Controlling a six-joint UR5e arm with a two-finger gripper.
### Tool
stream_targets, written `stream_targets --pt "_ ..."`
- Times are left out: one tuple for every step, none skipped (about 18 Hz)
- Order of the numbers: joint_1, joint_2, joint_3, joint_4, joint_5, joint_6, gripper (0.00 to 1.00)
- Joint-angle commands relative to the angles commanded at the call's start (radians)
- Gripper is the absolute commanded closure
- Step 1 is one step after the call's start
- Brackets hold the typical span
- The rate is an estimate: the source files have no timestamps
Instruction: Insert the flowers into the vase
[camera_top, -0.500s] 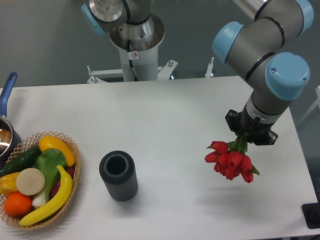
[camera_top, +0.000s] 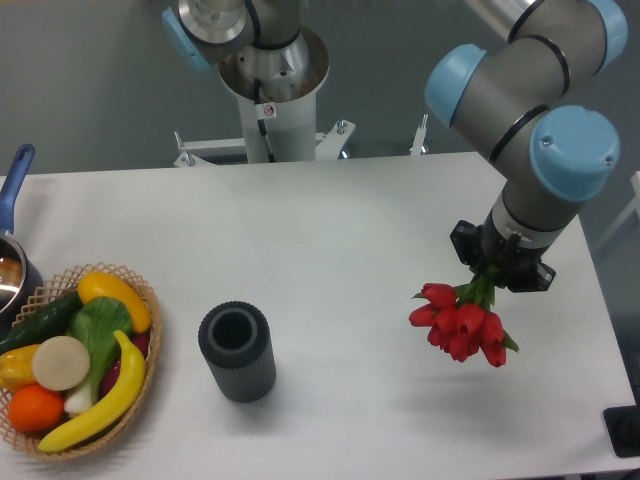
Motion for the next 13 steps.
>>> stream_targets --pt "-0.003 0.002 0.0 0.003 -0.021 -0.002 1.0" --pt "-0.008 0.0 0.003 0.009 -0.046 -0.011 1.0" --pt "-0.017 0.0 0.005 0.026 -0.07 -0.011 1.0" --pt "-0.029 0.002 0.005 0.043 -0.092 -0.017 1.0" --pt "-0.038 0.003 0.005 0.06 -0.11 -0.031 1.0" --pt "-0.047 0.008 0.005 0.075 -0.136 -0.055 1.0" --pt "-0.058 0.017 0.005 0.098 -0.166 -0.073 1.0" --pt "-0.07 0.018 0.005 0.121 -0.193 -0.081 1.0" --pt "-0.08 0.018 0.005 0.145 -0.218 -0.096 1.0" --pt "-0.084 0.02 0.005 0.164 -0.247 -0.129 1.0" --pt "-0.089 0.018 0.006 0.181 -0.274 -0.159 1.0" --pt "-0.094 0.018 0.008 0.202 -0.305 -0.175 1.0" --pt "-0.094 0.018 0.006 0.225 -0.336 -0.182 1.0"
